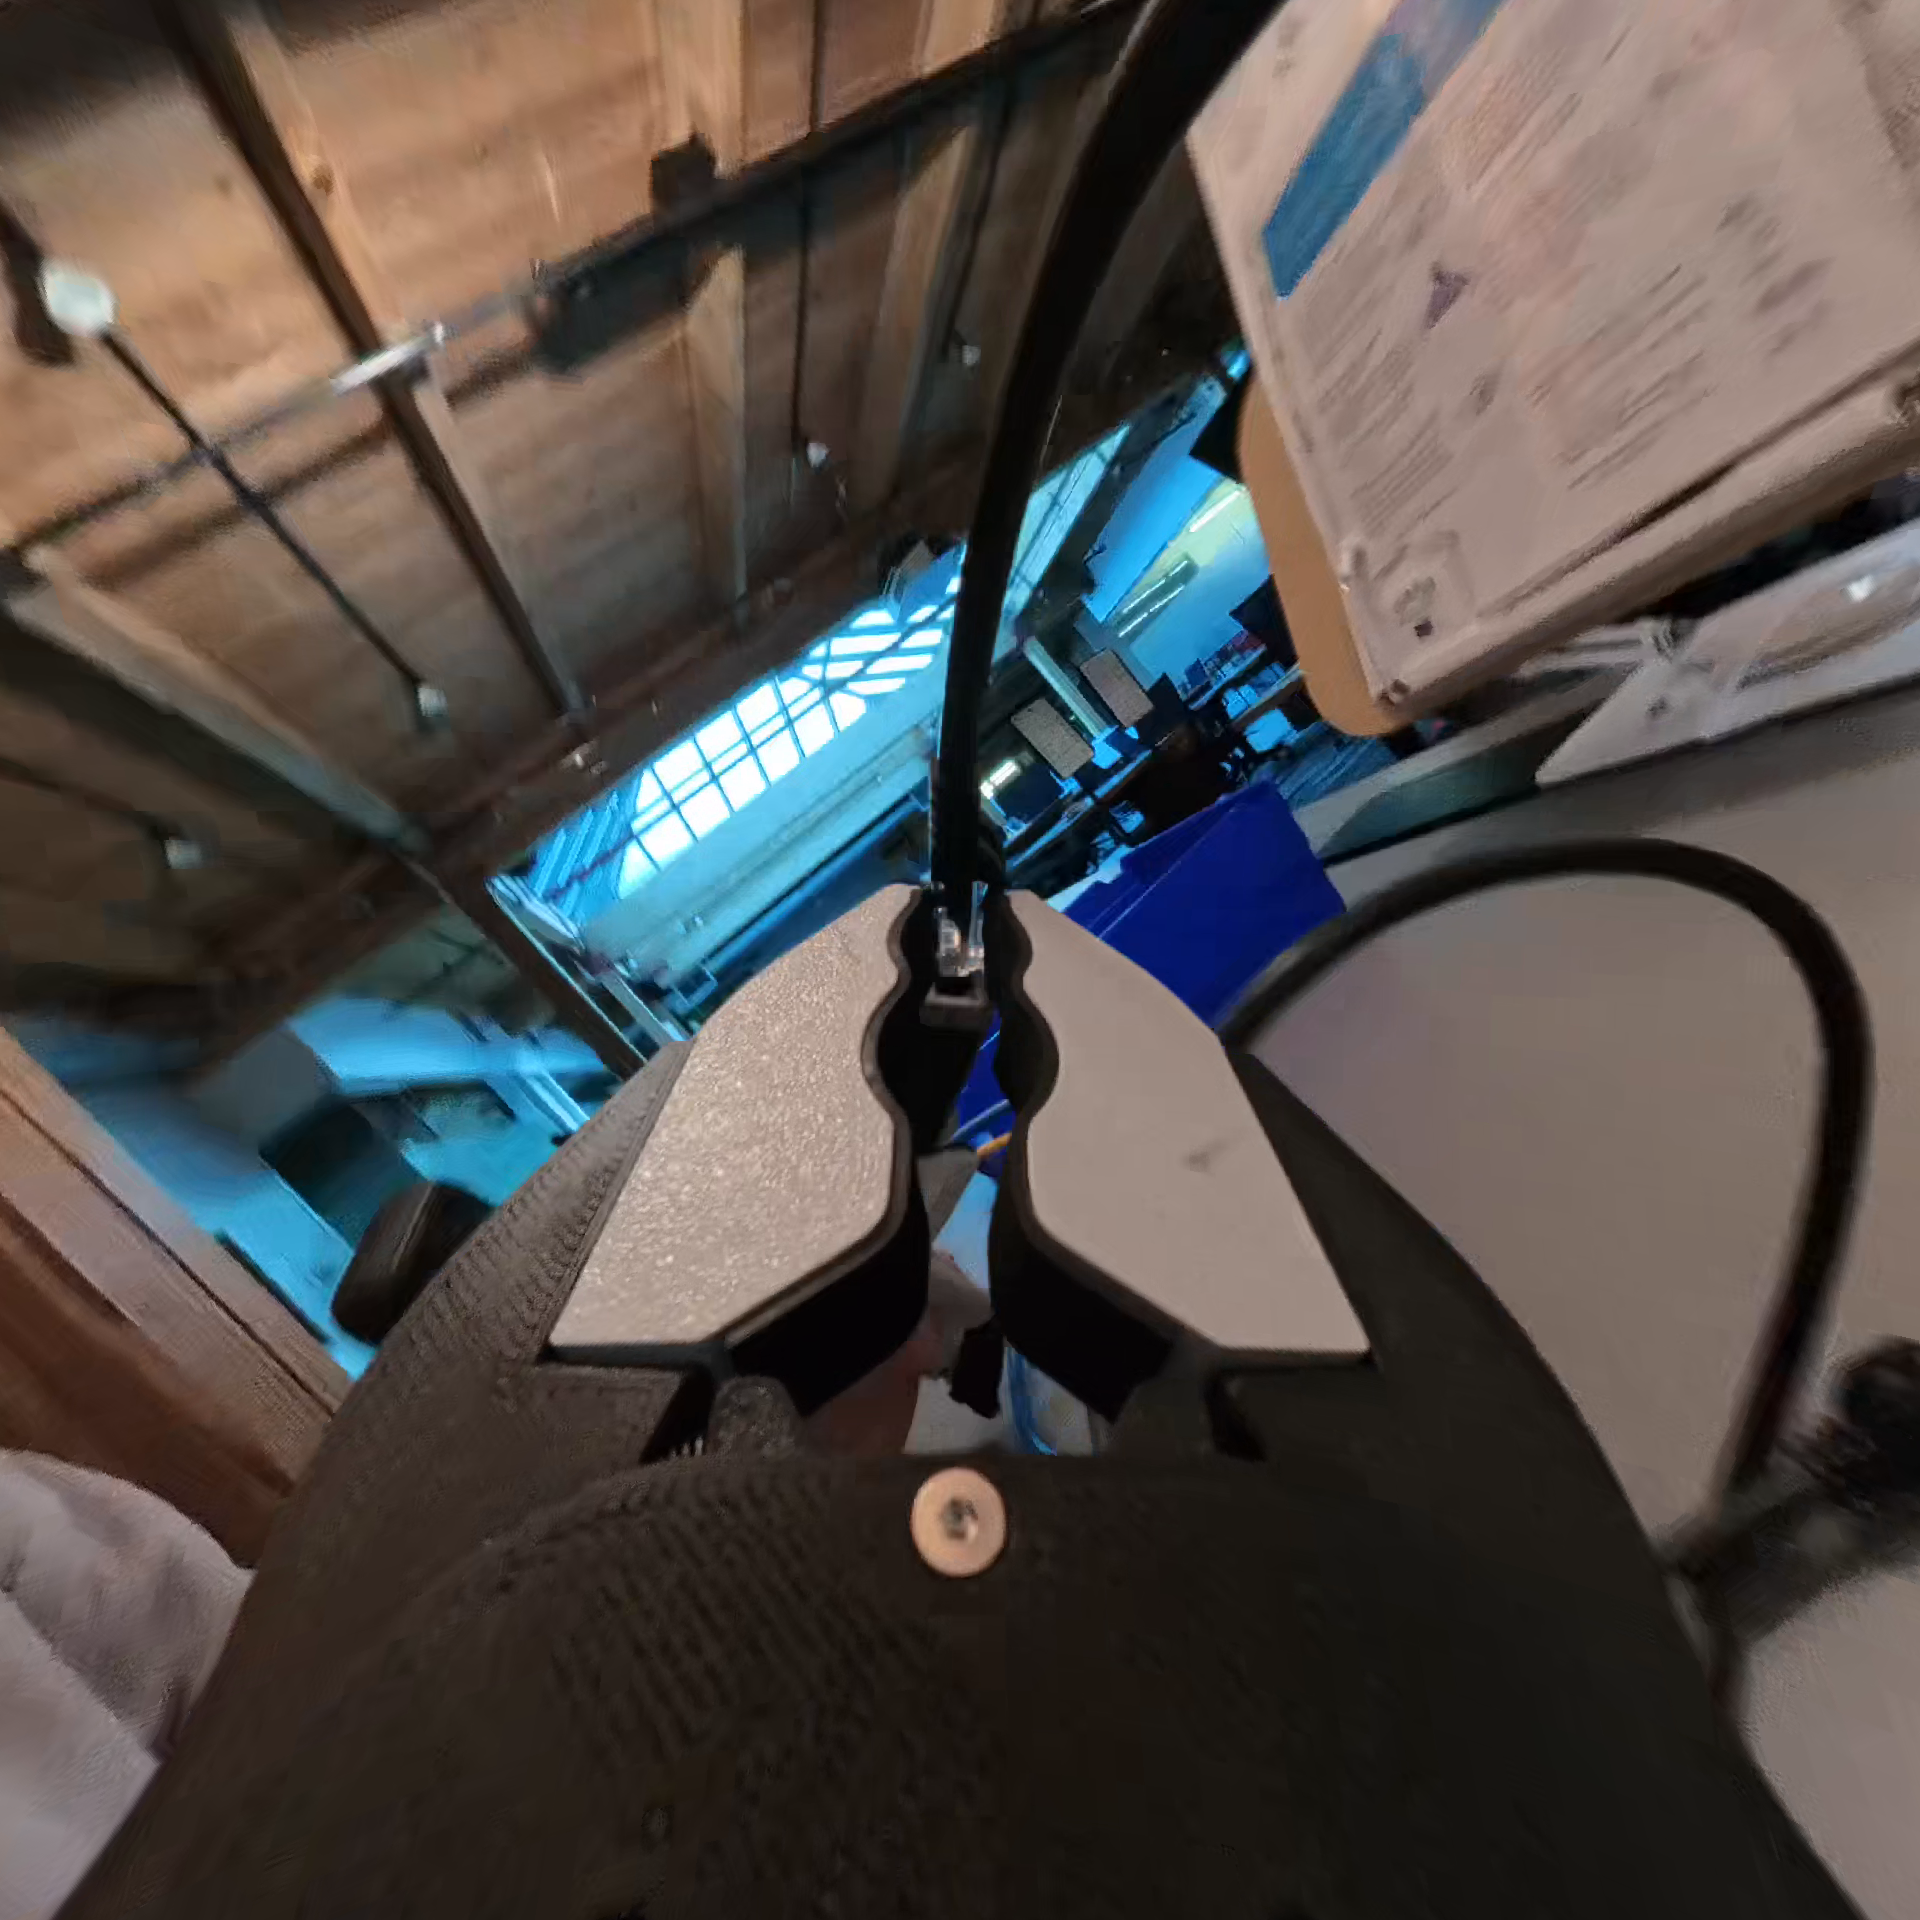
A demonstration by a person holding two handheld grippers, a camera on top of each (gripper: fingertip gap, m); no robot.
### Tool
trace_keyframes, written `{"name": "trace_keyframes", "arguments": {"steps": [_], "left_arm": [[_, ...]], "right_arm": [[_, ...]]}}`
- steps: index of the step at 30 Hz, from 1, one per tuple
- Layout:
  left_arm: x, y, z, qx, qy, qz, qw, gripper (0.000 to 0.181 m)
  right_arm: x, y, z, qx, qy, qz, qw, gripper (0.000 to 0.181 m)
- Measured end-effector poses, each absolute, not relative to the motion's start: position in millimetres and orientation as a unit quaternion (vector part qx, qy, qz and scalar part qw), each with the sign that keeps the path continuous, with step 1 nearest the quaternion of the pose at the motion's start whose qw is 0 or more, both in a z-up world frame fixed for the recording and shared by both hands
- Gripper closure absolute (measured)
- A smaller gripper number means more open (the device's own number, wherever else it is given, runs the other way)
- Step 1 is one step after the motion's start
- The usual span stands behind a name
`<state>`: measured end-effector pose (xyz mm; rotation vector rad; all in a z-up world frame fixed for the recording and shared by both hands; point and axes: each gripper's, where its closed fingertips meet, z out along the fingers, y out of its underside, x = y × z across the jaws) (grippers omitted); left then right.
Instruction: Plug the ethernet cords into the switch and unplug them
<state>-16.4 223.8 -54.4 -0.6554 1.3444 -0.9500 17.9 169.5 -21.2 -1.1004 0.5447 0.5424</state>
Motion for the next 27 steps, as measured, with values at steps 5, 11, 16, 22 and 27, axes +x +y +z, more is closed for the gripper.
{"name": "trace_keyframes", "arguments": {"steps": [5,11,16,22,27], "left_arm": [[-22.7,244.0,-34.0,-0.313,0.557,-0.447,0.626,0.124],[-24.2,265.9,-33.2,-0.334,0.55,-0.455,0.616,0.124],[-21.7,262.1,-38.3,-0.33,0.564,-0.457,0.603,0.124],[-19.3,258.9,-43.5,-0.328,0.574,-0.457,0.595,0.124],[-16.7,260.9,-49.6,-0.339,0.574,-0.465,0.583,0.124]], "right_arm": [[-14.3,155.8,10.2,-0.653,0.124,0.179,0.725,0.17],[5.1,107.5,52.2,-0.745,0.058,0.121,0.653,0.169],[65.6,68.3,68.6,-0.778,0.063,0.065,0.622,0.169],[149.9,43.2,50.5,-0.849,0.1,-0.064,0.515,0.169],[205.1,42.5,11.9,-0.886,0.129,-0.087,0.437,0.169]]}}
